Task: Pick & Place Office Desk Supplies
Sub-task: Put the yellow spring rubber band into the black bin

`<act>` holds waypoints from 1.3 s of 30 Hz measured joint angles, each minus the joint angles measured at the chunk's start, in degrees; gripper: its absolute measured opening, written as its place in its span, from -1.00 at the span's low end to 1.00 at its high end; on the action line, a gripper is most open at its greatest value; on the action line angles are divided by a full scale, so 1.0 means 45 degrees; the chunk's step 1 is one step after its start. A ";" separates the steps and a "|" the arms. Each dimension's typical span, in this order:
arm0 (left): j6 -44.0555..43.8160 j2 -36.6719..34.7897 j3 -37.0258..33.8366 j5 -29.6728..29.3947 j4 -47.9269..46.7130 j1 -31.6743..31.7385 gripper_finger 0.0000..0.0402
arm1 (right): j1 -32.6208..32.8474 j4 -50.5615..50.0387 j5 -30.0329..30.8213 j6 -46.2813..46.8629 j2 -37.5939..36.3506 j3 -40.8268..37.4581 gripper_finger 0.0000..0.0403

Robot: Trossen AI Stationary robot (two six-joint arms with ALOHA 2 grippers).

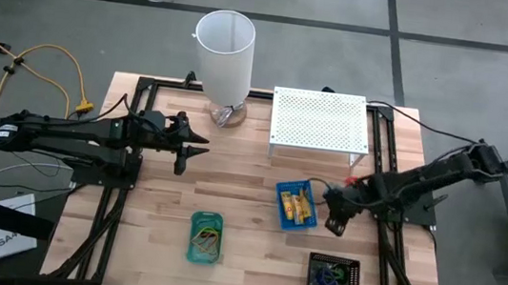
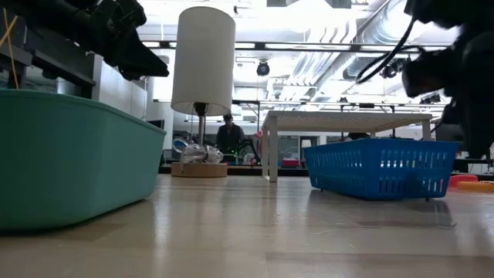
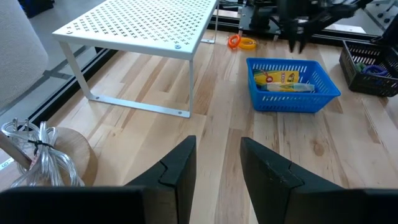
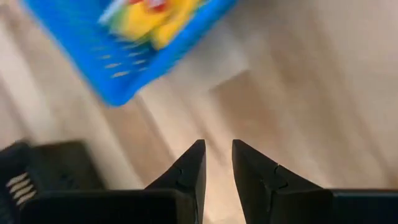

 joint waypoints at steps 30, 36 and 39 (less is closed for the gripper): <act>0.0000 0.0002 0.0002 0.0000 -0.0002 -0.0002 -0.41 | -0.1297 -0.3732 0.2865 0.2274 -0.1014 0.0000 -0.67; 0.0000 0.0000 0.0000 0.0000 -0.0002 -0.0002 -0.41 | -0.1297 -0.4264 0.2784 0.2160 -0.1010 0.0000 -0.60; -0.0003 -0.0002 0.0002 0.0000 -0.0005 0.0000 -0.41 | -0.1297 -0.4307 0.2768 0.1642 -0.1010 0.0000 -0.49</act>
